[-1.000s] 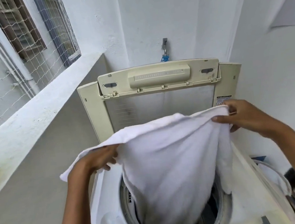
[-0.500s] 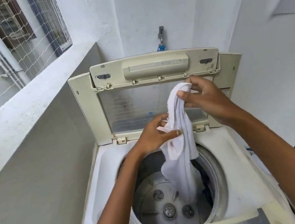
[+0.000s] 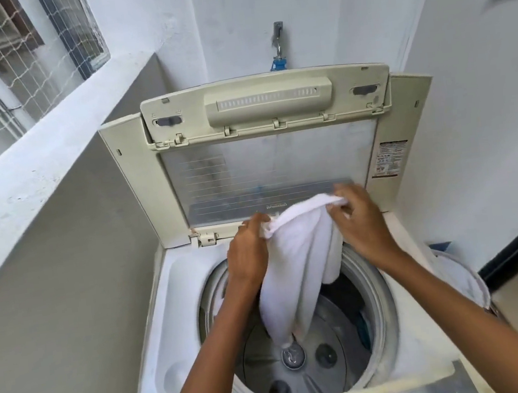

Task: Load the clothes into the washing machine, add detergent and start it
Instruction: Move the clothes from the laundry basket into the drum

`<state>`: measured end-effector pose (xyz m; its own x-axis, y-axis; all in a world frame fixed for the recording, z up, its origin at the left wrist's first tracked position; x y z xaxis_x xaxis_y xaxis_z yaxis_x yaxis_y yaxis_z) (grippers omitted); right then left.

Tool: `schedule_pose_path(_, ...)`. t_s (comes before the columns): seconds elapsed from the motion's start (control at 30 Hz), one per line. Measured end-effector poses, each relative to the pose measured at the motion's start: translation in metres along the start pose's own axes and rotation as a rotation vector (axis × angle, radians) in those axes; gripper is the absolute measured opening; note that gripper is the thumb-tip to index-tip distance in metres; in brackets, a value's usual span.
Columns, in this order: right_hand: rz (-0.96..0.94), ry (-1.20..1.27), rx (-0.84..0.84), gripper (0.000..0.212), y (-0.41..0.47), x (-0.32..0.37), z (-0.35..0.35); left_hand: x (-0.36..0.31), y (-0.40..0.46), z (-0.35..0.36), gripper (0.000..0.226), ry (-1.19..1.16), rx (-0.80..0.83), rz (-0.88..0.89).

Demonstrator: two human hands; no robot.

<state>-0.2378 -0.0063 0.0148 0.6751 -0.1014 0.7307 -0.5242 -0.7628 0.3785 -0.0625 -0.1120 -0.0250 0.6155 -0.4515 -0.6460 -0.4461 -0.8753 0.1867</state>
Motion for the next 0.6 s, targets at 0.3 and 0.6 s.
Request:
schedule_pose_path(0.3, 0.259, -0.159, 0.53, 0.045, -0.059, -0.069, 0.035, 0.059, -0.035, 0.058, 0.046, 0.098, 0.629, -0.119)
schedule_pose_path(0.6, 0.324, 0.119, 0.349, 0.024, -0.097, -0.072, -0.016, -0.004, -0.093, 0.077, 0.034, -0.125, 0.668, -0.057)
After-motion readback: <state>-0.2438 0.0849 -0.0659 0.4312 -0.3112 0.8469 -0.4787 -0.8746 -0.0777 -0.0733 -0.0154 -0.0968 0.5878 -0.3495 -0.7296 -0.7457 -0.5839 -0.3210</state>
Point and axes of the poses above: each hand's wrist, its own y-axis towards the middle knuckle, its own z-axis out of the palm, x = y × z, the point moved 3 cm from there along y, towards the middle knuckle, and after that the axes turned 2 degrees about -z, right-handed, at the moved point
